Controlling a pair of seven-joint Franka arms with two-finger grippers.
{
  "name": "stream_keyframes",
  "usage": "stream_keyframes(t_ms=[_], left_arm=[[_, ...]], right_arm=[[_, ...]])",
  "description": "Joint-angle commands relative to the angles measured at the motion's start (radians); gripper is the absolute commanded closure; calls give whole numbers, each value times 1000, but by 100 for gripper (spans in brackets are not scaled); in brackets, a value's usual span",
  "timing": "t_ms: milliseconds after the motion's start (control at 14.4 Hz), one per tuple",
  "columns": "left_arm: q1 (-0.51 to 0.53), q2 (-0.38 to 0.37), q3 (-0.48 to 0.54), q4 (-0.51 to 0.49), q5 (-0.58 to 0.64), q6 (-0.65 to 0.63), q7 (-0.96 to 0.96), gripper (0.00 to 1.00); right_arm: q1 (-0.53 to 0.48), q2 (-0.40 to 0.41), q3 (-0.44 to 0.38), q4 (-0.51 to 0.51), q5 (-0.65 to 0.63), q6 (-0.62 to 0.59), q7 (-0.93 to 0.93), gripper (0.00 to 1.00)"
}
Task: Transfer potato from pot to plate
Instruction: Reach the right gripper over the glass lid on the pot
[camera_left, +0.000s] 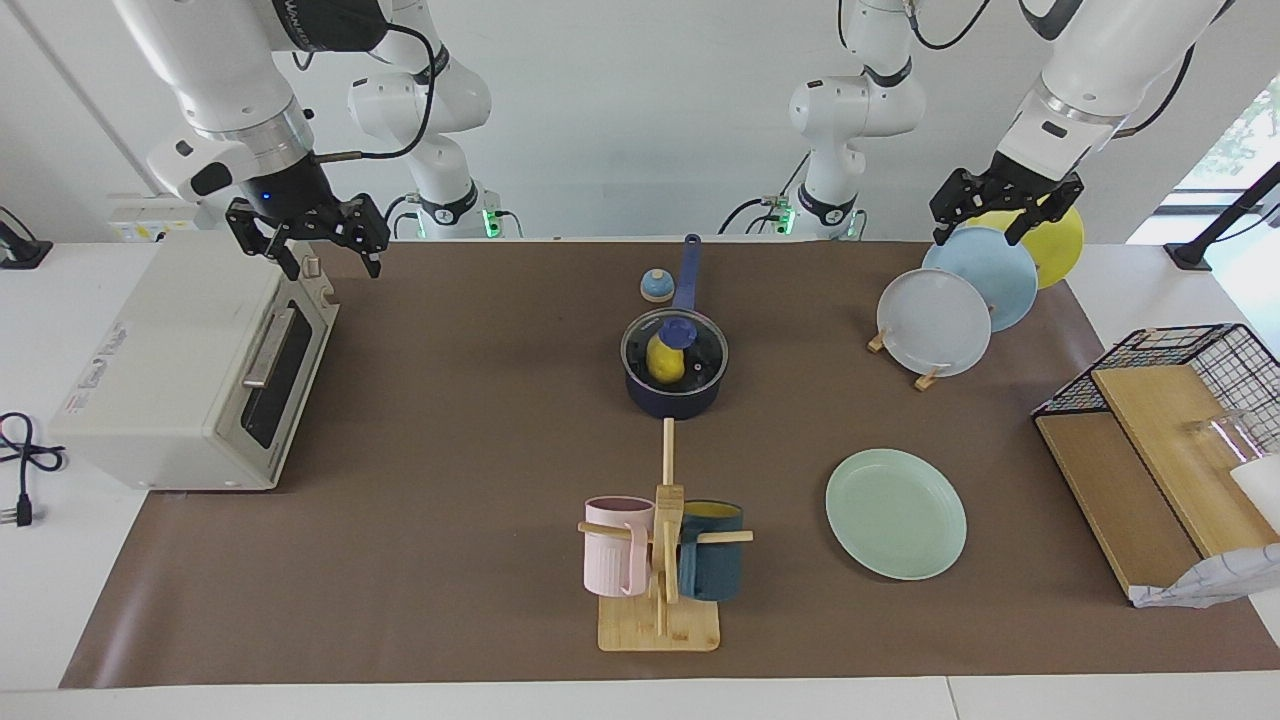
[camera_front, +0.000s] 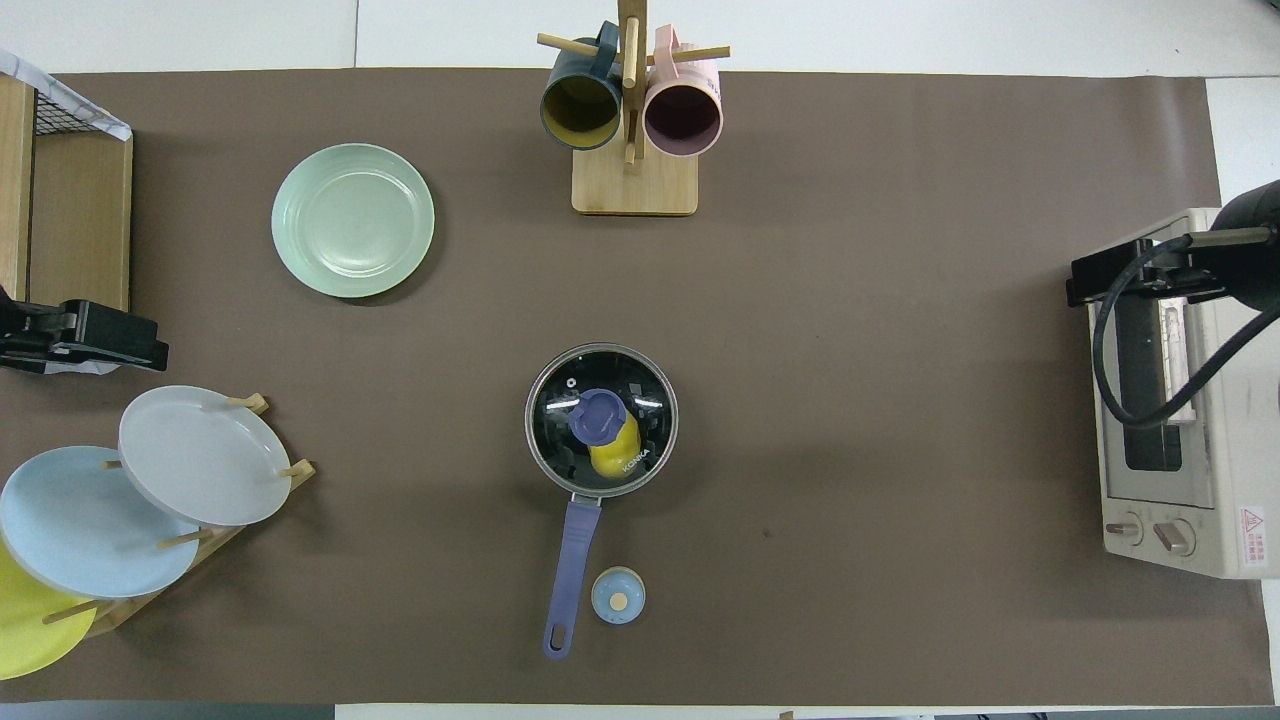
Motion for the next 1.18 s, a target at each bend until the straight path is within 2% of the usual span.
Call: stream_keyframes(t_ms=[0, 766, 1114], left_arm=[[-10, -15, 7, -11, -4, 11, 0, 0], [-10, -15, 4, -13, -4, 41, -10, 0], [-7, -15, 4, -13, -4, 55, -10, 0]], right_arm=[[-13, -10, 3, -15, 14, -5, 0, 0], [-12, -15, 3, -21, 16, -20, -7, 0], [43, -6, 14, -11, 3, -9, -1, 0]])
